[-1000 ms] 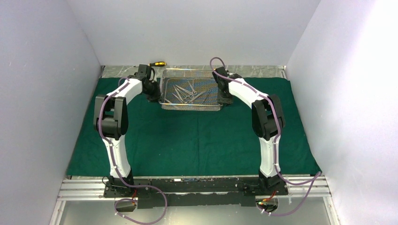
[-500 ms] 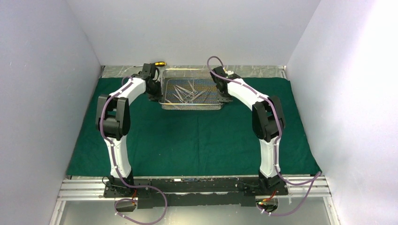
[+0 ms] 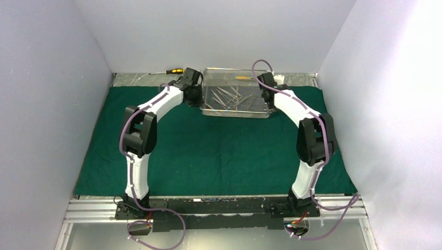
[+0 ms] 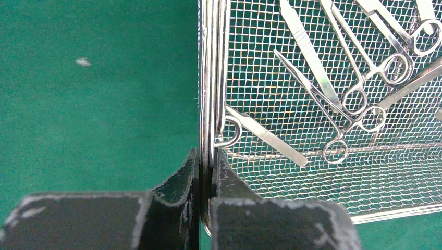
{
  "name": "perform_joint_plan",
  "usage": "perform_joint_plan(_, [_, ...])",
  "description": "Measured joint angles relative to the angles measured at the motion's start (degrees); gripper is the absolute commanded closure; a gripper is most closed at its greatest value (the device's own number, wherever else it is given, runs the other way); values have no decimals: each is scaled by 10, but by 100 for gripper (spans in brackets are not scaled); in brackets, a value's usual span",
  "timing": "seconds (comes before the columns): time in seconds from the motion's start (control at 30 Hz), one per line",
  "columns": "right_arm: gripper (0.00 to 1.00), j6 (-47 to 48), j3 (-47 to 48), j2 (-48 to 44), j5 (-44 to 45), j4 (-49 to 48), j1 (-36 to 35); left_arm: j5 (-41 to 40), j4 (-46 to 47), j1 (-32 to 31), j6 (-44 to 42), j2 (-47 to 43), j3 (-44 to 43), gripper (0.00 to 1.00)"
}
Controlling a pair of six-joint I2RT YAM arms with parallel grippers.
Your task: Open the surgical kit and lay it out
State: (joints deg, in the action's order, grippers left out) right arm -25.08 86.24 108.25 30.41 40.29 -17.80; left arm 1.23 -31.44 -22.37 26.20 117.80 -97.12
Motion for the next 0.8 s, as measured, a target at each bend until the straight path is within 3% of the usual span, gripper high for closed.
perform_joint_plan(0.43, [100,119,-130,-60,-76,-97,197,6,45,-115,85,133,-125,100])
perform_joint_plan(0.8, [100,167,-138,-47,-129,-134,236,1,45,-130,105,151,-146,100])
